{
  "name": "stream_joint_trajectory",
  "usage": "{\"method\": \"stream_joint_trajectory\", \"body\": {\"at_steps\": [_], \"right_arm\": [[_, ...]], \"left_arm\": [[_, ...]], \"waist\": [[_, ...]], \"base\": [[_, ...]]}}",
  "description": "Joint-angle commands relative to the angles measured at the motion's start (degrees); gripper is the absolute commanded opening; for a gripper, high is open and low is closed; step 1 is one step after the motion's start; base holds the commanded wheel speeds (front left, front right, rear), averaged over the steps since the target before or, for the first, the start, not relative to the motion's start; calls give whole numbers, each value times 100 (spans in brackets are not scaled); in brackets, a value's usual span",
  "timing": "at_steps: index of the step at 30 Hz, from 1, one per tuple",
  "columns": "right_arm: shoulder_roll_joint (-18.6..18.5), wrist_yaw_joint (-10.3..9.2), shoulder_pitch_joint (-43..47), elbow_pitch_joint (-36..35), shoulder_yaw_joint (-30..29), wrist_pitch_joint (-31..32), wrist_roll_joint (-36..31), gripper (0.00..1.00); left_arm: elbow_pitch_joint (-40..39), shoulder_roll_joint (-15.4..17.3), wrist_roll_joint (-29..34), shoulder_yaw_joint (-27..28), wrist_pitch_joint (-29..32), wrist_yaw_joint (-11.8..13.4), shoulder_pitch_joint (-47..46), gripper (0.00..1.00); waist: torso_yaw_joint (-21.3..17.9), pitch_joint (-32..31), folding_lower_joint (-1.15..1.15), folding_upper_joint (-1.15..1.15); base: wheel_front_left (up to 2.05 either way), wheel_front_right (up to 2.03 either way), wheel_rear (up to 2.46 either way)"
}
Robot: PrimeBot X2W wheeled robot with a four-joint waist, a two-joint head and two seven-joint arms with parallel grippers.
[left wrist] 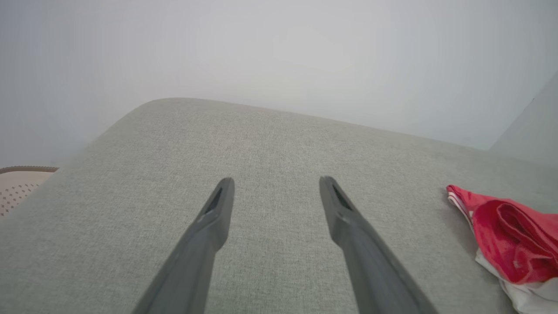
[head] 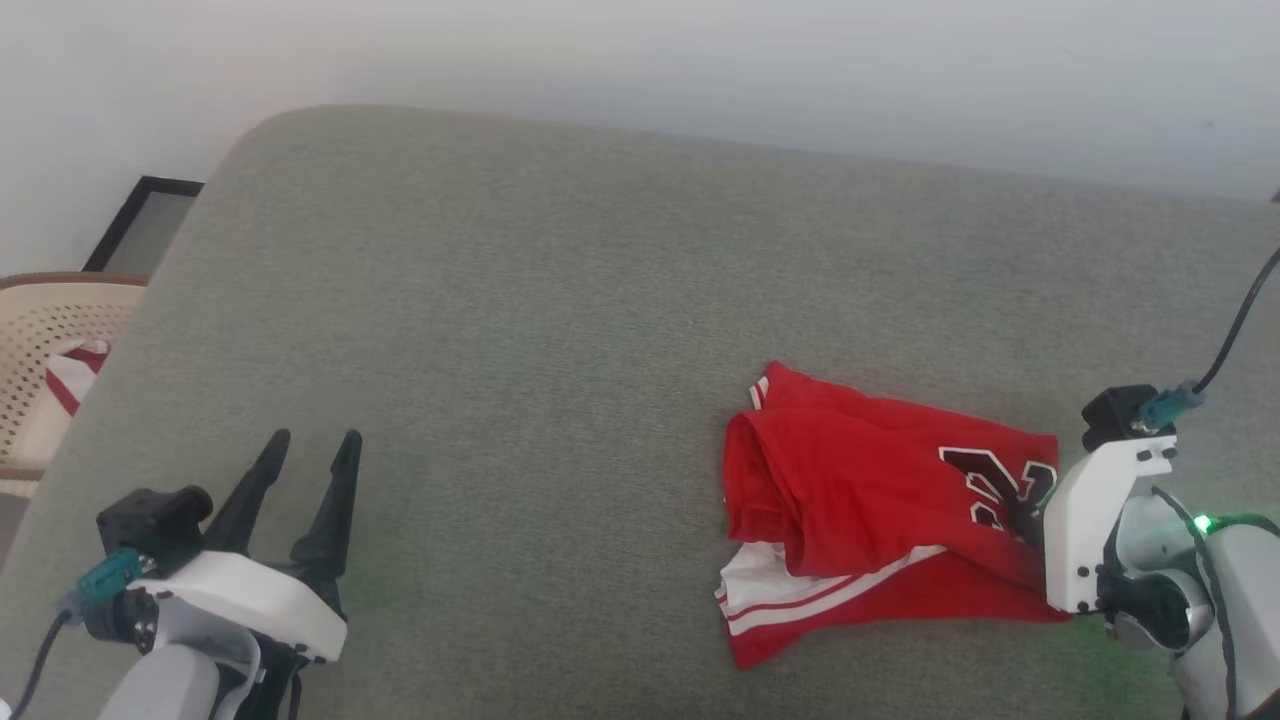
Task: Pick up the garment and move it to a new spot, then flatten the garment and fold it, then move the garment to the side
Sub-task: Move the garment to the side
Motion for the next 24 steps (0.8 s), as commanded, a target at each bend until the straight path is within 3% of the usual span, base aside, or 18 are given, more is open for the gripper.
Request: {"method": "stream_joint_trajectory", "body": {"at_steps": [1, 13, 24], "right_arm": [[-43, -16, 25, 43, -30, 8, -98, 0], [-684, -12, -319, -630, -471, 150, -241, 0], [-1440, -13, -819, -745, -760, -13, -380, 0]], "left_arm": [[-22, 5, -49, 21, -24, -11, -105, 100], [-186, -48, 98, -62, -24, -11, -419, 100], [-191, -123, 196, -321, -24, -11, -946, 100]], "waist": [[-51, 20, 0, 0], [-538, 259, 0, 0], [-1157, 611, 0, 0]], "base": [[0, 0, 0], [0, 0, 0], [0, 0, 0]]}}
